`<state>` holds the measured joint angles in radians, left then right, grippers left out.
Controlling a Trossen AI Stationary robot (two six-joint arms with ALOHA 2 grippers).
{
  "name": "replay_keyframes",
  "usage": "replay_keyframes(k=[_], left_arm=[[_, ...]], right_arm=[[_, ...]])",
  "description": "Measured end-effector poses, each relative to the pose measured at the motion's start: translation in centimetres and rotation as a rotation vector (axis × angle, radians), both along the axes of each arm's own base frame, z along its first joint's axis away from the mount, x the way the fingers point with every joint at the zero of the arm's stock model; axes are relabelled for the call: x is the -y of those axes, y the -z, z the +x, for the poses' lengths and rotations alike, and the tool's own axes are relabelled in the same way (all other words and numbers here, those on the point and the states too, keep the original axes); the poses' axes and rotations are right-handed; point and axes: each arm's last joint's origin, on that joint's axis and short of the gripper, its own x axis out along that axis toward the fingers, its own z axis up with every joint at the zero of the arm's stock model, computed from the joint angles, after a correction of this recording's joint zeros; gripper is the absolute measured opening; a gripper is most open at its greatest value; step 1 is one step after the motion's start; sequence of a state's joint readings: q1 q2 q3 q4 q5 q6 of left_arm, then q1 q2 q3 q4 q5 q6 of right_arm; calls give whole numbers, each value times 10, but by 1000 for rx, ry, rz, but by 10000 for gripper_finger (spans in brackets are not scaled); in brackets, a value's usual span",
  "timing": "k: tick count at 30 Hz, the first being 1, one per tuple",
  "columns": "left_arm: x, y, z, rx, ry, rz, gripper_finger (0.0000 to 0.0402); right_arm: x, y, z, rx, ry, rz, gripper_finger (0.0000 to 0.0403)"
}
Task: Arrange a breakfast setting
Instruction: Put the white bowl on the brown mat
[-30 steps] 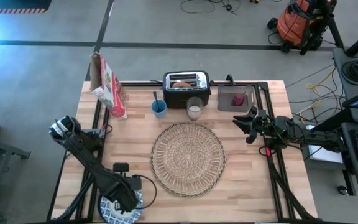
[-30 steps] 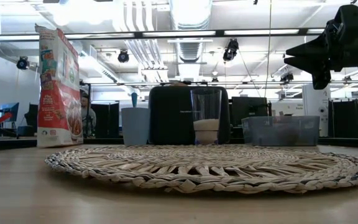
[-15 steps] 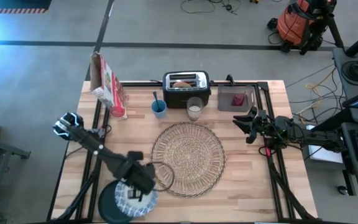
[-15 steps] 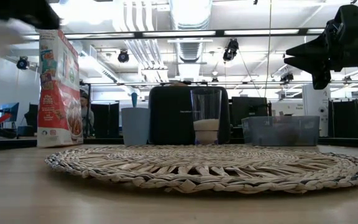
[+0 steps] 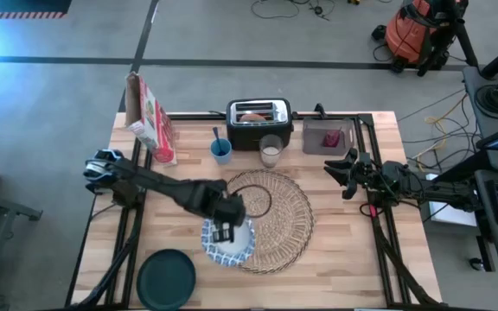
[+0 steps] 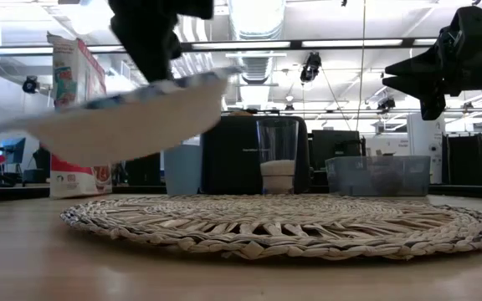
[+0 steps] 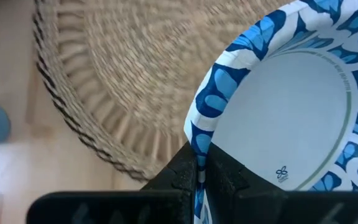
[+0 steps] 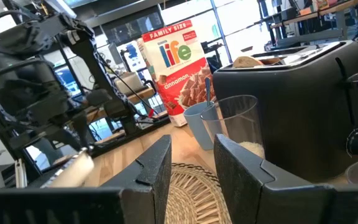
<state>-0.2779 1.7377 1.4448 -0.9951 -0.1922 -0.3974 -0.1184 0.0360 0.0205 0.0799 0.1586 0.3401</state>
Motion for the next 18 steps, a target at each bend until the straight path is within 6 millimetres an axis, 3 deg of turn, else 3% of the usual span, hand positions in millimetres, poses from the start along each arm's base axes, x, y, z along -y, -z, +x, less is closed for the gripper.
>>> replay_keyframes(k=[8, 18], left_arm=[[-29, 19, 19, -33, -48, -26, 3], [-45, 40, 30, -89, -24, 24, 18]], right_arm=[[0, 0, 0, 0, 0, 0, 112], [0, 0, 0, 0, 0, 0, 112]])
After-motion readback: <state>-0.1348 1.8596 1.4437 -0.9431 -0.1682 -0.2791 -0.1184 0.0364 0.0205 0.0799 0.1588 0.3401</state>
